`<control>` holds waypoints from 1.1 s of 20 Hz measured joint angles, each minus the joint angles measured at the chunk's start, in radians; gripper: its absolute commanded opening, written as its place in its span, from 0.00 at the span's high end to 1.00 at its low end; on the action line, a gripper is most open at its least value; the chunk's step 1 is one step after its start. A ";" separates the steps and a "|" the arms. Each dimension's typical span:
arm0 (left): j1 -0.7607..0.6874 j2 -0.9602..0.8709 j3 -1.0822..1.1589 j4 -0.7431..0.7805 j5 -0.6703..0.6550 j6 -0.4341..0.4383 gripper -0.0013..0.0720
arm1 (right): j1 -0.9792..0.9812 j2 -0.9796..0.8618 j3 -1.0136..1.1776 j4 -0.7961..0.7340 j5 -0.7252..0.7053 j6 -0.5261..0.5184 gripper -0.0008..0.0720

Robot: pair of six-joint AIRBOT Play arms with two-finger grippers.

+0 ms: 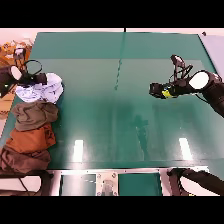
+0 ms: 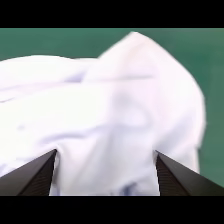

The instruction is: Fold the shirts.

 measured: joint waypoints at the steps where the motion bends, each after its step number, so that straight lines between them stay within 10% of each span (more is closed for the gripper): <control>1: 0.011 -0.035 0.000 -0.007 0.019 0.010 0.00 | 0.000 0.000 0.000 0.000 -0.007 0.000 0.91; 2: 0.021 -0.068 0.000 -0.014 0.046 0.016 0.09 | 0.000 0.000 0.000 0.000 -0.012 0.000 0.92; 4: 0.034 -0.111 0.001 -0.018 0.065 0.030 0.91 | 0.000 0.000 0.000 0.000 -0.019 0.000 0.92; 13: -0.027 -0.158 0.344 -0.103 -0.275 0.109 0.95 | -0.028 0.000 0.011 0.000 0.000 0.000 0.97; 22: -0.477 -0.077 0.642 -0.239 -0.587 0.121 0.95 | -0.246 0.093 0.036 -0.002 0.150 -0.016 0.97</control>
